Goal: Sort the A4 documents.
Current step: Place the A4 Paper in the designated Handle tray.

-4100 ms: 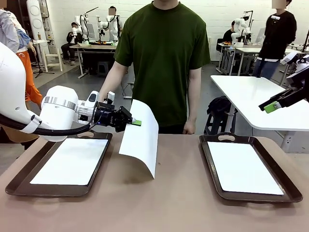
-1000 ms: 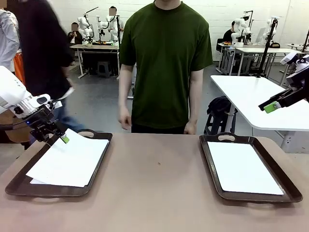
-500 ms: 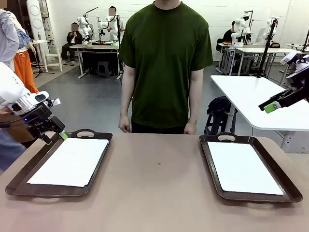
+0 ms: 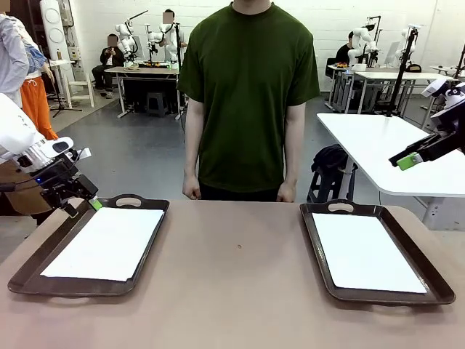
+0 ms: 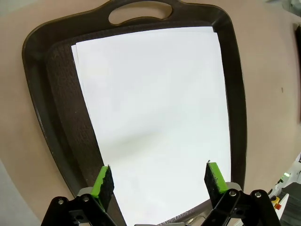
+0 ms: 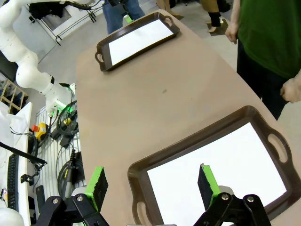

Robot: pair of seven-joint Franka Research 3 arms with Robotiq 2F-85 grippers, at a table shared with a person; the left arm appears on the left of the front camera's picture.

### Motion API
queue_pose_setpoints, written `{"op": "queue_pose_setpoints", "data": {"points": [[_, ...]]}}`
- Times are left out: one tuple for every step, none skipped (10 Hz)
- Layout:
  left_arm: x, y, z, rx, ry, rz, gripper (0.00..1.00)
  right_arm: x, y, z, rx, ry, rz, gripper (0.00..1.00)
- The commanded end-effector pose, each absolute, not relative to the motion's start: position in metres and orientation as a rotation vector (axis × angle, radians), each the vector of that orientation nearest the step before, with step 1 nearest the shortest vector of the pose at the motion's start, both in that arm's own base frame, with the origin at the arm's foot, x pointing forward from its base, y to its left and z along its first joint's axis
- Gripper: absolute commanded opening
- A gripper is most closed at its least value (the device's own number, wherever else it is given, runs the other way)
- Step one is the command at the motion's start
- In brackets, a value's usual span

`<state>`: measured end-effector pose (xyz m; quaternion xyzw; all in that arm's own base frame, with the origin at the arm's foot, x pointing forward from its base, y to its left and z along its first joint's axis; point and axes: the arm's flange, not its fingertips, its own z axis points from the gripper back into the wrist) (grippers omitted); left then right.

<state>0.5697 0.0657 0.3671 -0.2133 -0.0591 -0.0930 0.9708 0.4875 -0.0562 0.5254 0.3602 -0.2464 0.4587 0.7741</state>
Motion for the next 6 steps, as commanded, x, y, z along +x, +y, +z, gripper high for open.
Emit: {"op": "queue_pose_setpoints", "data": {"points": [[0.5702,0.0665,0.367,-0.426,-0.123,-0.19,1.0,0.4883,-0.0541,0.525,0.769,-0.539,0.992,1.0],[0.5702,0.0665,0.367,-0.426,-0.123,-0.19,1.0,0.4883,-0.0541,0.525,0.769,-0.539,0.992,1.0],[0.5702,0.0665,0.367,-0.426,-0.123,-0.19,1.0,0.4883,-0.0541,0.525,0.769,-0.539,0.992,1.0],[0.5702,0.0665,0.367,-0.426,-0.123,-0.19,1.0,0.4883,-0.0541,0.525,0.769,-0.539,0.992,1.0],[0.5702,0.0665,0.367,-0.426,-0.123,-0.19,1.0,0.4883,-0.0541,0.525,0.769,-0.539,0.992,1.0],[0.5702,0.0665,0.367,-0.426,-0.123,-0.19,1.0,0.4883,-0.0541,0.525,0.769,-0.539,0.992,1.0]]}}
